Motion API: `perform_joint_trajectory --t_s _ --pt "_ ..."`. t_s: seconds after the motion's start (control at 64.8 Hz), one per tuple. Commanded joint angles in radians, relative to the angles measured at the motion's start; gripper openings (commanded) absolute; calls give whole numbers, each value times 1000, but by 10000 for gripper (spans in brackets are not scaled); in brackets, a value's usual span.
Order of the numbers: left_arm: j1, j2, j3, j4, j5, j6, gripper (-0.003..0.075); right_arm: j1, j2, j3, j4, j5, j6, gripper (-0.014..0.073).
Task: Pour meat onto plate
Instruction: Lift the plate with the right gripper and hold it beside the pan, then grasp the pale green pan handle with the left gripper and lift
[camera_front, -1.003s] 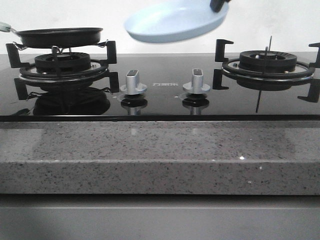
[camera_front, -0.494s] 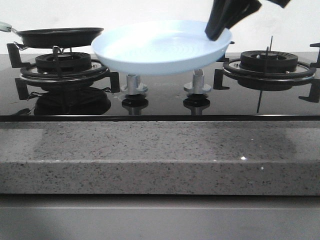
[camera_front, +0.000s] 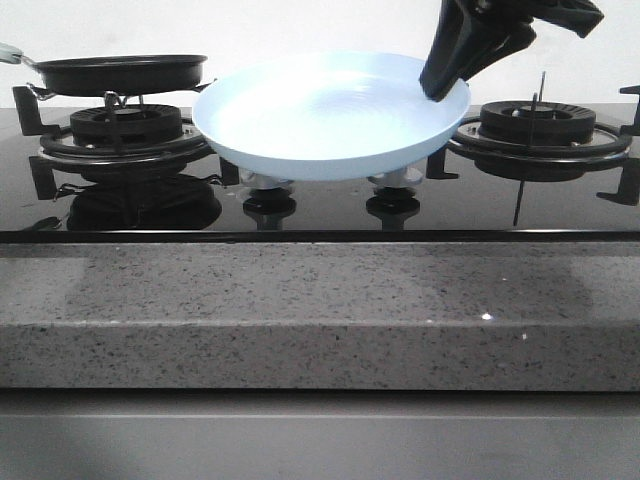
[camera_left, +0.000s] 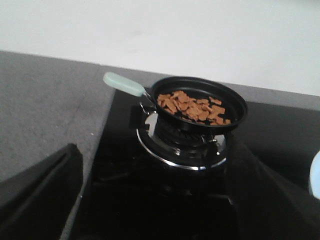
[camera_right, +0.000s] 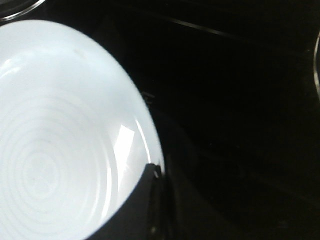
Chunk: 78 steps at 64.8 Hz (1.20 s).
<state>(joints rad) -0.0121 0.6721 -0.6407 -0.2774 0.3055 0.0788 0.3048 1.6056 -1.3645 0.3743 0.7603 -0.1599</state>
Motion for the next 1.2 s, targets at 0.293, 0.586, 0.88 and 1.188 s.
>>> perform_joint_trajectory --t_s 0.293,0.586,0.88,1.188 --pt "55 458 -373 -169 198 -10 566 2 -51 -25 31 -56 -9 -59" --pt "199 681 -567 -635 416 237 566 2 -51 -25 31 -56 -9 -59" --pt "395 827 -574 -1035 514 390 566 2 -51 -25 31 -56 -9 -59" --pt "399 1030 -727 -1152 644 399 566 2 -51 -25 31 -56 -9 -59"
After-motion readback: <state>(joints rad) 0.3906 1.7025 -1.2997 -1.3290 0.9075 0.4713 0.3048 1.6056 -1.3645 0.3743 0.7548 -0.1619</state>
